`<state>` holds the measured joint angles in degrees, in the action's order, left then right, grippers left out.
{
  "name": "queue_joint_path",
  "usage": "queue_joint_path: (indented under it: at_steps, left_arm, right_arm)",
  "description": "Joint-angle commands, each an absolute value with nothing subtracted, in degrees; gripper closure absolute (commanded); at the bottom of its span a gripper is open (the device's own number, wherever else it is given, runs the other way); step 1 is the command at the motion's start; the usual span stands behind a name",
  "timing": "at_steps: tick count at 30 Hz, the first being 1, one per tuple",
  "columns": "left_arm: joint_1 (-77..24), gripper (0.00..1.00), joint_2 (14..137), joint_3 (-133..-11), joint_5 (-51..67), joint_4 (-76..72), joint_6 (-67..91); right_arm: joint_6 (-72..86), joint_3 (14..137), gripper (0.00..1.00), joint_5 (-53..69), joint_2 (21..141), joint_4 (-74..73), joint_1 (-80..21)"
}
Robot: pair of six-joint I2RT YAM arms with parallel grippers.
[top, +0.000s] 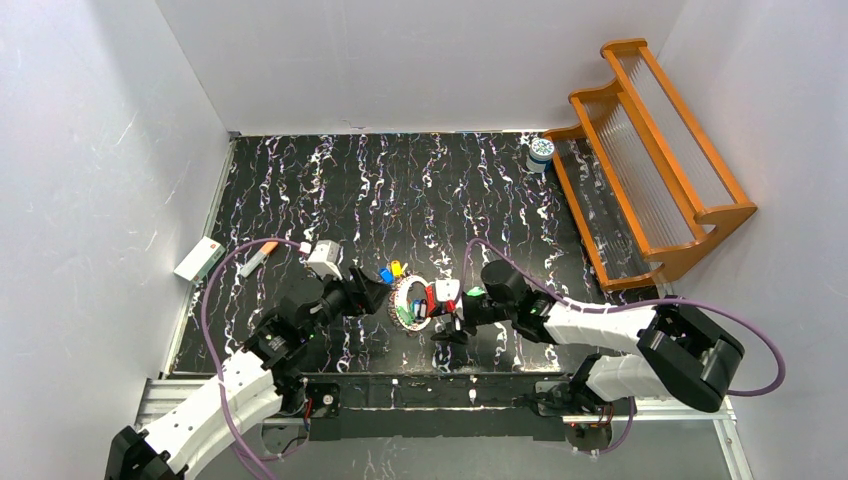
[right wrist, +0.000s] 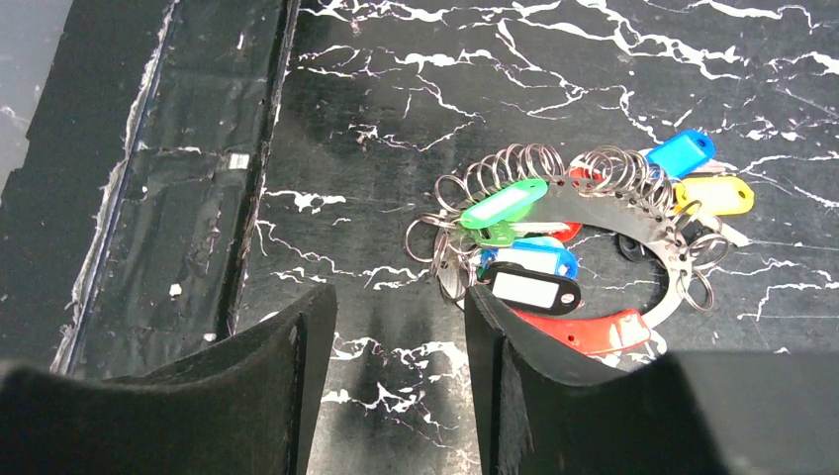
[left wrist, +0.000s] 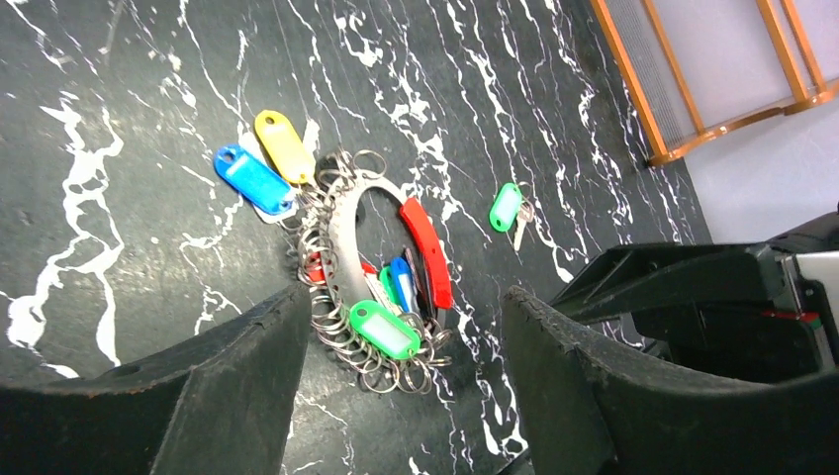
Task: Put the keys on the keyring
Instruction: Adjust the keyring at the center of the board, then pick up the keyring from the center of the board.
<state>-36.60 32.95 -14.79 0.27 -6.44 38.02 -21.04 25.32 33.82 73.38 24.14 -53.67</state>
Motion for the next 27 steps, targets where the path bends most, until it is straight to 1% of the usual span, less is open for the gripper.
queue_joint_path:
  at_steps: [1, 8, 13, 22, 27]
  left_arm:
    - [-36.6, 0.31, 31.2, -18.1, -4.0, -0.8, 33.5]
    - [-36.6, 0.31, 32.0, -18.5, -3.7, -0.3, 33.3]
    - [-36.6, 0.30, 32.6, -18.4, -3.5, -0.3, 33.6]
    - [-36.6, 0.30, 32.1, -17.7, -3.3, -0.6, 34.2]
    - [-36.6, 0.30, 31.5, -17.1, -3.2, -0.6, 34.9]
  right_arm:
    - [-24.4, 24.4, 0.42, 35.2, 73.0, 30.5, -54.7]
    - [-20.2, 26.4, 0.49, 27.1, 77.3, 32.4, -58.1]
    - [-19.7, 27.7, 0.53, 22.4, 80.2, 31.9, -61.4]
    - [-17.1, 29.6, 0.55, 13.3, 83.1, 30.6, -63.8]
    - [-17.7, 29.7, 0.54, 12.3, 83.5, 30.7, -64.1]
